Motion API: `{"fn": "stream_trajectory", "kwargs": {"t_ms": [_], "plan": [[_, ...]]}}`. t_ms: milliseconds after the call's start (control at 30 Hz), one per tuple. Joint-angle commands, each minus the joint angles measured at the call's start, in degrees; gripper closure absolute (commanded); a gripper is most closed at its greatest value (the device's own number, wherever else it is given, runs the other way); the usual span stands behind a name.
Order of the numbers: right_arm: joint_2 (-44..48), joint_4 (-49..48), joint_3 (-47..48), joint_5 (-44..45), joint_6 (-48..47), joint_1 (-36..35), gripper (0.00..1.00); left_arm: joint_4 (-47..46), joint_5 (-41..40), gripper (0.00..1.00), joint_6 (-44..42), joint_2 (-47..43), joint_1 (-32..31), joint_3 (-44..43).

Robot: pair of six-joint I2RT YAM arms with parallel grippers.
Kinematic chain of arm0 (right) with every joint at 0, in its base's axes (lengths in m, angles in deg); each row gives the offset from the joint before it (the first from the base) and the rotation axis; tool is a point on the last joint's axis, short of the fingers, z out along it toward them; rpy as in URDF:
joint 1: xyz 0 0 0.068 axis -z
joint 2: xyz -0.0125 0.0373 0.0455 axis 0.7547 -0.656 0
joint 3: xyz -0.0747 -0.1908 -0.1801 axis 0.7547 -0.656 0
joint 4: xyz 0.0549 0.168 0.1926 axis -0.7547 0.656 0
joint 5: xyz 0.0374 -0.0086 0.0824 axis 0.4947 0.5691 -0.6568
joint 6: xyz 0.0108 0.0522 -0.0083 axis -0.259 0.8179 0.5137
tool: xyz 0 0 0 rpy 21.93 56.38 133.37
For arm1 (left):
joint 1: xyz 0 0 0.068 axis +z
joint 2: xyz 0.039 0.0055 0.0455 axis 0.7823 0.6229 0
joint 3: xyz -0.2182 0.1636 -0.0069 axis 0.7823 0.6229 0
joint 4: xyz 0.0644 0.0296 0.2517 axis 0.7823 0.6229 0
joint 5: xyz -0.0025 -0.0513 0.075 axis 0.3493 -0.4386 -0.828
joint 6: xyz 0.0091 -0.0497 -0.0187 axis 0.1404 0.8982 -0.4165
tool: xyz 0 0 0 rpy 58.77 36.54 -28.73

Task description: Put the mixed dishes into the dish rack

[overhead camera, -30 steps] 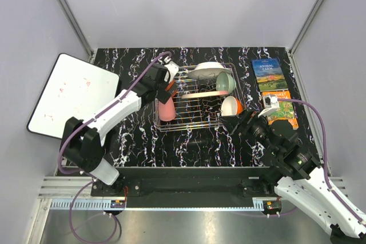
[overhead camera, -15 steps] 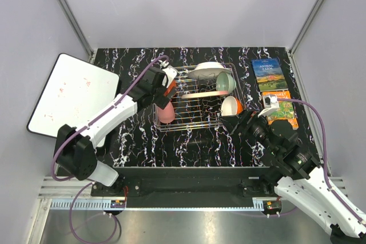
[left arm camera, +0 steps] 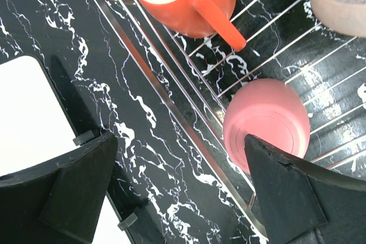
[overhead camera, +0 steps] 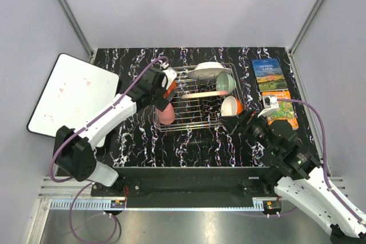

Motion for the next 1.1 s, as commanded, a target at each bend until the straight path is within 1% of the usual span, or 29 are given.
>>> {"fn": "stream_trajectory", "kwargs": {"t_ms": [0, 333, 533, 700, 800, 867, 900, 933, 967, 1067], "plan": [[0.46, -1.11, -0.57, 1.62, 0.41, 0.07, 0.0, 1.84, 0.22, 0.01, 0.17, -1.17, -0.32, -2.53], [0.29, -1.28, -0.65, 1.53, 0.41, -0.02, 0.0, 2.72, -0.4, 0.01, -0.36, -2.05, -0.32, -5.07], [0.37, -1.28, -0.65, 1.7, 0.41, -0.02, 0.0, 3.34, -2.24, 0.01, -0.89, -3.45, -0.32, -7.8], [0.2, 0.38, 0.66, 2.49, -1.17, -0.02, 0.0, 4.39, -4.44, 0.01, -1.58, -5.74, -0.31, -8.16], [-0.85, 3.81, 3.63, 3.02, -4.06, -0.02, 0.0, 7.19, -6.37, 0.01, -1.94, -8.98, -0.23, -6.59], [-2.95, 6.88, 5.31, 2.58, -5.47, -0.02, 0.0, 9.31, -6.81, 0.01, -2.29, -13.55, 0.03, -4.21], [-3.84, 8.11, 7.15, 2.67, -5.91, -0.02, 0.0, 9.75, -6.73, 0.01, -2.64, -15.48, 0.3, -1.07], [-4.8, 10.21, 7.95, 3.02, -6.01, 0.07, 0.0, 10.19, -5.86, 0.01, -2.47, -19.15, 0.65, 0.18], [-6.64, 10.93, 8.65, 2.85, -6.62, -0.02, 0.0, 11.15, -5.06, 0.01, -2.29, -20.67, 2.04, 1.15], [-8.06, 12.87, 10.59, 2.67, -6.62, -0.02, 0.0, 13.62, -2.51, 0.01, -0.8, -25.77, 5.99, 3.96]]}}
